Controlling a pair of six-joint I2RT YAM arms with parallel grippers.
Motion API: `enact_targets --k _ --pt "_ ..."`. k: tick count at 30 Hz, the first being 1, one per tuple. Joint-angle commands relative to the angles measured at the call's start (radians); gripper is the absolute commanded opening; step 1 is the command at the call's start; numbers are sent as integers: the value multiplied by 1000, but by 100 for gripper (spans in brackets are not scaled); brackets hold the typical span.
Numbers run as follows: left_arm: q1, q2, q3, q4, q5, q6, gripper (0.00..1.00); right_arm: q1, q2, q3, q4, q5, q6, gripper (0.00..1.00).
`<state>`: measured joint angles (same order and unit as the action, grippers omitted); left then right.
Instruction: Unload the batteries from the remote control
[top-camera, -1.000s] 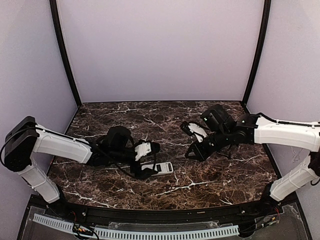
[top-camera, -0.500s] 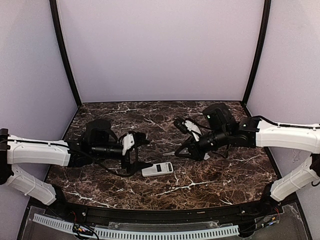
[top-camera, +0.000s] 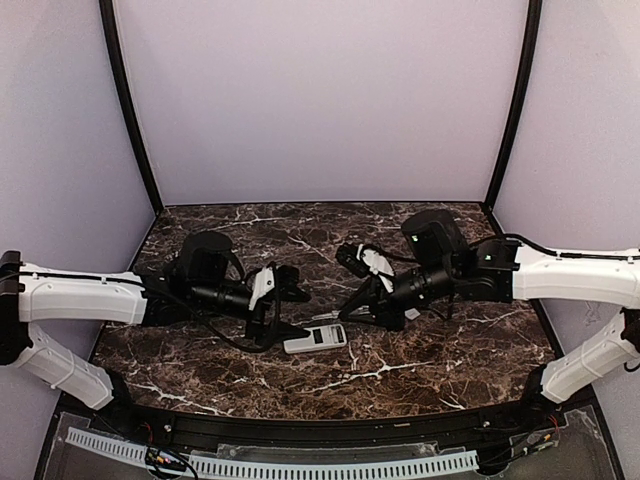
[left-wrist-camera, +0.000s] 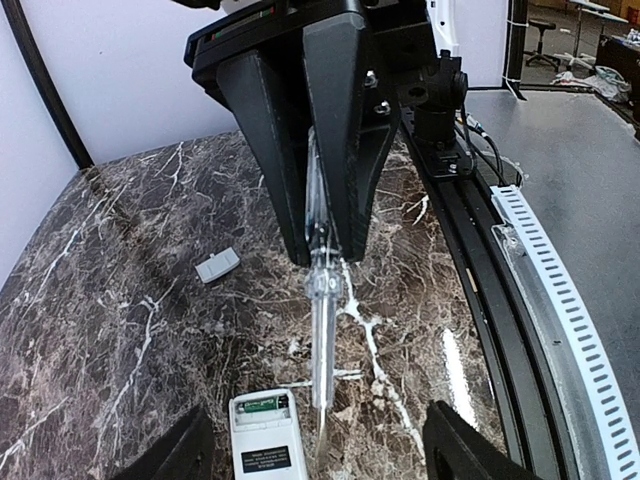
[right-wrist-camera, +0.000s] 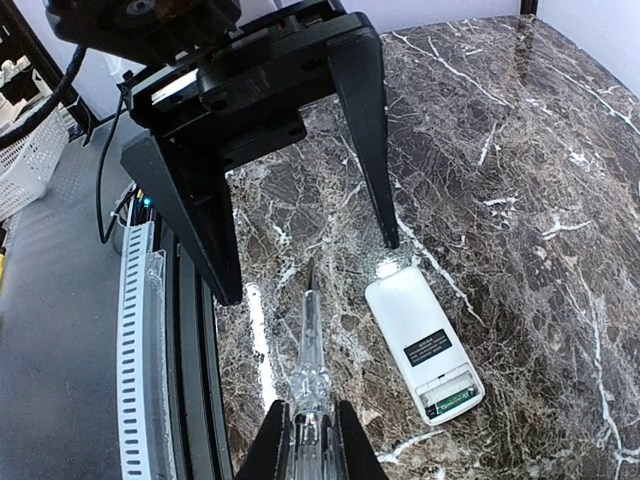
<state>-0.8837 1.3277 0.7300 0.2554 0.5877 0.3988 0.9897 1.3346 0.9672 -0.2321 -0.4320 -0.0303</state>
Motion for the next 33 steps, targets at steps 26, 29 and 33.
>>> enact_targets --k 26,29,33 --pt "-35 158 112 10 44 -46 20 12 76 51 14 -63 50 0" --pt "-34 168 120 13 45 -59 8 12 84 50 13 -54 59 0" --pt "-35 175 122 22 40 -69 0 11 102 62 6 -23 99 0"
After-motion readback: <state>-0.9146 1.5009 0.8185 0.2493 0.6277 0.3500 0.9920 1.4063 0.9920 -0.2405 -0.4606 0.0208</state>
